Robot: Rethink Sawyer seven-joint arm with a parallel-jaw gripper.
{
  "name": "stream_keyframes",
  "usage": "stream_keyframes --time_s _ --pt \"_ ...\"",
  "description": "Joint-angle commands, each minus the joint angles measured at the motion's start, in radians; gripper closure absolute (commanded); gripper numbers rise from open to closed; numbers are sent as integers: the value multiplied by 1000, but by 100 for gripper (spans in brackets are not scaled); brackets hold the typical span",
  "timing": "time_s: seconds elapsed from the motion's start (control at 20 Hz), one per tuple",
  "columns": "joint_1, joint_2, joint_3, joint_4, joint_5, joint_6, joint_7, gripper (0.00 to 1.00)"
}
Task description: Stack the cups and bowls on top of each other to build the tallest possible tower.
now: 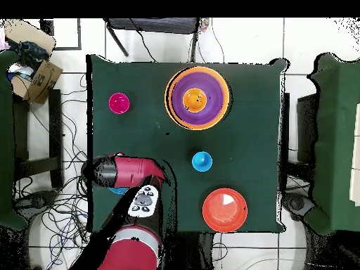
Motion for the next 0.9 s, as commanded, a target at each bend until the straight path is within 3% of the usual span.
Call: stream_keyframes --time_s 0.05,0.4,0.75,0.9 --pt "31 16 31 -1 84 -26 202 0" --pt "15 -1 41 49 71 -26 123 0" --pt "-66 8 65 114 -7 -112 28 0" --pt "-75 -1 57 120 -31 -99 -1 0"
